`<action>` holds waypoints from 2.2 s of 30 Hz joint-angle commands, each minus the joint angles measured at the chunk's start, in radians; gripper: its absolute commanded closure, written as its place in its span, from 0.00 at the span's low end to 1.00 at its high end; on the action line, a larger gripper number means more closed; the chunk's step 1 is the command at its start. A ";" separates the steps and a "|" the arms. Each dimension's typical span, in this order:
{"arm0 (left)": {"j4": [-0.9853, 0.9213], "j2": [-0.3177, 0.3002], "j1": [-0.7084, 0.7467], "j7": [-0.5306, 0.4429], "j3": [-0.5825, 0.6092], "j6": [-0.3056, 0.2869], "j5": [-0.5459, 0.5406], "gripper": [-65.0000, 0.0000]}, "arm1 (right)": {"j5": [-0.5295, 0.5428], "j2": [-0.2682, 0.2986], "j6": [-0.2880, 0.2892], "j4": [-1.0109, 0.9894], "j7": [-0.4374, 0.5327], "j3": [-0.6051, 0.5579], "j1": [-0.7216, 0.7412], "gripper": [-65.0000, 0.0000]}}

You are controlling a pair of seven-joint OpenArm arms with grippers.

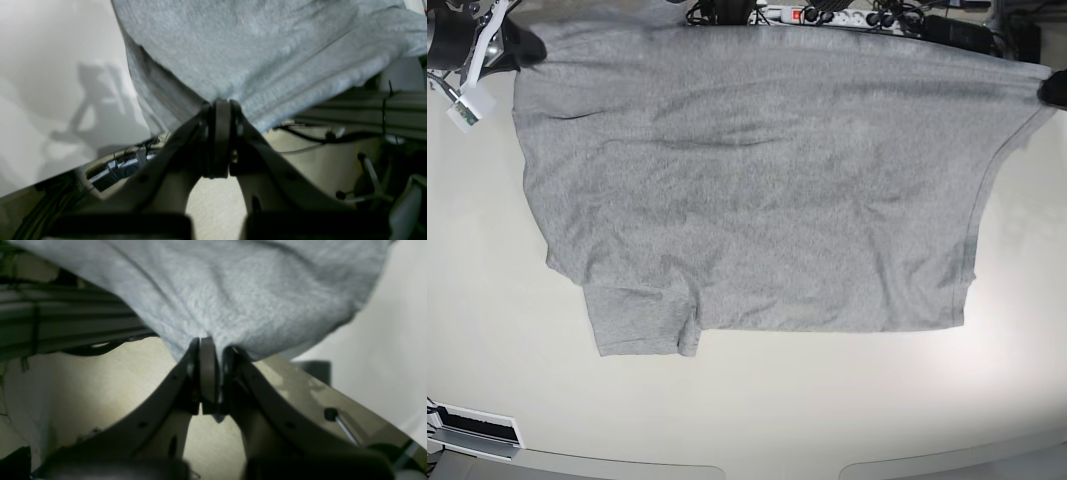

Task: Layout the t-shirt on the table in an organized manner, then fold the t-shirt properly
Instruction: 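Fold the held shoulder edge over toward the hem with both grippers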

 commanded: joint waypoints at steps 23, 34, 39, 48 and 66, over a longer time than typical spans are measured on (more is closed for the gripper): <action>0.047 -0.016 0.197 -0.011 -0.015 -0.005 -0.022 1.00 | -0.022 0.015 0.005 0.122 0.011 0.057 -0.123 1.00; 0.151 -0.014 0.263 -0.011 -0.015 -0.005 -0.022 1.00 | 0.003 0.015 0.005 0.137 0.011 0.119 -0.137 1.00; 0.150 -0.014 0.182 -0.108 -0.013 -0.005 -0.022 1.00 | -0.001 0.015 0.005 0.137 0.078 0.119 -0.124 1.00; 0.125 -0.014 -0.018 -0.107 -0.012 -0.005 -0.022 1.00 | -0.003 0.012 0.005 0.095 0.179 0.114 -0.051 1.00; -0.221 -0.014 -0.324 -0.228 0.297 -0.005 0.155 1.00 | -0.115 0.012 0.005 -0.223 0.233 -0.068 0.270 1.00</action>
